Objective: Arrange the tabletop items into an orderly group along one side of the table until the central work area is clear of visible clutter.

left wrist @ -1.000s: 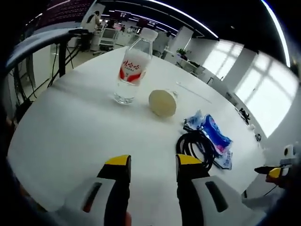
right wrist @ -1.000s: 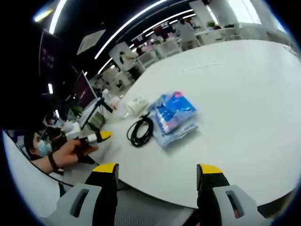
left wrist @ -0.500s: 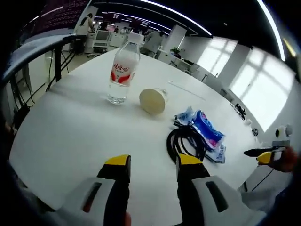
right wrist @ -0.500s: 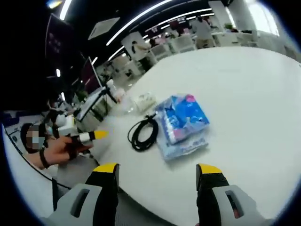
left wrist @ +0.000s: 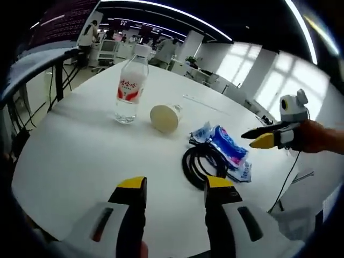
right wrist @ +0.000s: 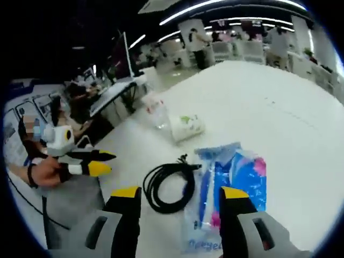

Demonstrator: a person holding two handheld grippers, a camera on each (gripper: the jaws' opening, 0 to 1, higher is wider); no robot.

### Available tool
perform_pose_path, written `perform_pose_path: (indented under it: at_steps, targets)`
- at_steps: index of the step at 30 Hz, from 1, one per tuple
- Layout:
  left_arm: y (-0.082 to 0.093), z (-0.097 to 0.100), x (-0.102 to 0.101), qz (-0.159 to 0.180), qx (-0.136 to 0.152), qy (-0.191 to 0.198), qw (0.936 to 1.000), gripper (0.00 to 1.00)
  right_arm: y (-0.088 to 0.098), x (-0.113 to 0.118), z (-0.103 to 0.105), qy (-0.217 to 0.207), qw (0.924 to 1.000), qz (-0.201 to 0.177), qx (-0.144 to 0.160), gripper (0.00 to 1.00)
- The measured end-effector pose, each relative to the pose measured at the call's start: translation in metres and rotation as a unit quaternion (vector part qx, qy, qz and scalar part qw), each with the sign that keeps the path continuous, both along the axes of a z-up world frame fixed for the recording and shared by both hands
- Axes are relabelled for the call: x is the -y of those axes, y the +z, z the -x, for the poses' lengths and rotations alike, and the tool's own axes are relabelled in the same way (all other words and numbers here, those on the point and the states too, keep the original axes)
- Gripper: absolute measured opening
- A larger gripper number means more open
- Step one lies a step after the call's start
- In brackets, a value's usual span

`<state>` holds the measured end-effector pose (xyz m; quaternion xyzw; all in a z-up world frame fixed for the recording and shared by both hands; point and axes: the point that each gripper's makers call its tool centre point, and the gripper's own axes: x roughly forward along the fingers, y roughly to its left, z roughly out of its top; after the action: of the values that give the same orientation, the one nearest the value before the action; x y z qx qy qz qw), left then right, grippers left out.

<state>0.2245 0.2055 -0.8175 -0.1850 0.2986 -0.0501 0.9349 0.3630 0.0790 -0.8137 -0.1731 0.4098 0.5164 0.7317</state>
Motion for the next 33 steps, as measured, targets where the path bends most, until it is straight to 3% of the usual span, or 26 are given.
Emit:
perform_pose_path:
  at_steps: [5, 8, 11, 14, 21, 26, 29, 32, 33]
  targets:
    - [-0.002, 0.0, 0.002, -0.015, 0.003, -0.016, 0.9998, 0.43, -0.001, -0.032, -0.013, 0.072, 0.9964, 0.026, 0.037, 0.57]
    - [-0.002, -0.002, 0.0, -0.013, 0.004, -0.012, 0.9998, 0.43, -0.001, -0.042, -0.024, 0.119, 0.9888, 0.056, 0.072, 0.56]
    - [-0.002, -0.002, -0.003, -0.012, 0.006, -0.007, 0.9999, 0.43, 0.001, -0.057, -0.034, 0.134, 0.9858, 0.06, 0.082, 0.54]
    - [-0.004, -0.001, -0.003, -0.013, 0.008, -0.005, 0.9999, 0.43, 0.005, -0.066, -0.039, 0.179, 0.9736, 0.082, 0.115, 0.53]
    - [-0.006, 0.001, 0.004, -0.015, 0.008, -0.012, 0.9998, 0.43, -0.001, -0.086, -0.055, 0.291, 0.93, 0.145, 0.172, 0.54]
    - [-0.006, 0.0, 0.002, -0.016, 0.013, -0.012, 0.9997, 0.43, -0.008, -0.105, -0.064, 0.326, 0.9109, 0.158, 0.197, 0.55]
    - [-0.007, 0.002, -0.002, -0.01, 0.013, -0.005, 0.9998, 0.43, -0.009, -0.116, -0.063, 0.357, 0.8941, 0.167, 0.213, 0.55]
    - [-0.008, 0.002, -0.002, -0.012, 0.011, -0.003, 0.9999, 0.43, -0.021, -0.118, -0.066, 0.4, 0.8668, 0.19, 0.228, 0.56]
    - [-0.008, 0.003, -0.002, -0.012, 0.011, -0.002, 0.9999, 0.43, -0.022, -0.12, -0.065, 0.42, 0.8531, 0.199, 0.237, 0.56]
